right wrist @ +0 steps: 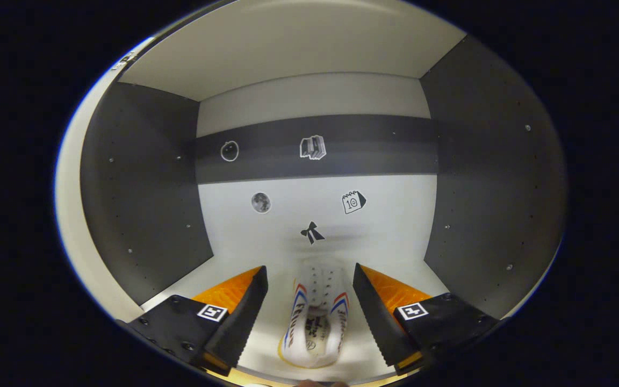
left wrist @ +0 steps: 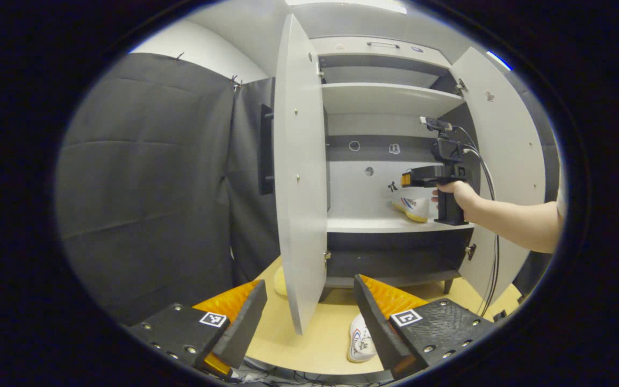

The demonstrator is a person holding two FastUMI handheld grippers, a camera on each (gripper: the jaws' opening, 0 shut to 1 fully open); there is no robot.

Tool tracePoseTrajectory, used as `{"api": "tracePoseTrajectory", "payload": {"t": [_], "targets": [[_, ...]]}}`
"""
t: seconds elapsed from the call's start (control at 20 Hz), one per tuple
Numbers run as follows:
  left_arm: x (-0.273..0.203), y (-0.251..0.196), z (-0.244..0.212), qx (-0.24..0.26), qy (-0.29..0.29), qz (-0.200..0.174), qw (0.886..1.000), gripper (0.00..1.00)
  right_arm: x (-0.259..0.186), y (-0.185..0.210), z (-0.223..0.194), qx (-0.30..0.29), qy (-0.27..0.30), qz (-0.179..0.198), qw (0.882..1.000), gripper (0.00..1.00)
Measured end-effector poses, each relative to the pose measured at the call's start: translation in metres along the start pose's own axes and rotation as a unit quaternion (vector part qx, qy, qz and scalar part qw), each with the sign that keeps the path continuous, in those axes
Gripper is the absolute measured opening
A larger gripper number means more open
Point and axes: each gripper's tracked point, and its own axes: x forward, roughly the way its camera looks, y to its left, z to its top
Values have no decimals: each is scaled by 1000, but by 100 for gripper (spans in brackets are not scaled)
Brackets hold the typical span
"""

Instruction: Grab one shoe with the right hand and put it into the shoe cabinet, grab the other shoe with the left hand and put it into the shoe cabinet; then close the right door with the right hand and the left door with the left hand.

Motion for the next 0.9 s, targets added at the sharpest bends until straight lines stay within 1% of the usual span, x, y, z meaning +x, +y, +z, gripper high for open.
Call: {"api": "tracePoseTrajectory", "payload": {"t": [0.05,0.15,0.2,0.25,0.3,0.45,0.5,0.55,0.6,0.65,0.7,0.8,0.9], "targets": [[3,-4,-3,-2,3,-11,1000,94,-13,-3,-5,-7,1,-7,1000,98],[11,-14,-10,-7,10,-38,999,94,-42,-2,-17,-19,1,-10,1000,98],[14,-20,-14,-9,12,-53,998,94,-58,-3,-23,-25,1,-12,1000,93],[17,-27,-17,-10,16,-70,997,94,-76,-5,-31,-24,2,-17,1000,98],[22,-35,-21,-10,21,-86,996,94,-92,-4,-37,-17,4,-18,1000,94],[34,-58,-37,-1,37,-135,990,94,-143,-3,-60,7,10,-20,1000,94],[39,-67,-45,5,43,-152,987,94,-159,-5,-68,12,13,-27,999,94],[44,-76,-54,13,49,-169,984,94,-176,-8,-77,17,16,-32,999,98],[50,-84,-65,23,57,-183,981,94,-193,-11,-88,25,21,-39,999,100],[56,-91,-78,32,68,-196,978,94,-208,-14,-99,32,28,-45,998,93],[63,-99,-91,39,78,-209,974,94,-222,-20,-111,37,38,-58,997,98],[78,-111,-120,52,100,-233,966,94,-249,-37,-135,38,60,-92,993,98],[90,-119,-147,69,125,-250,958,94,-277,-52,-148,41,73,-121,989,98]]}}
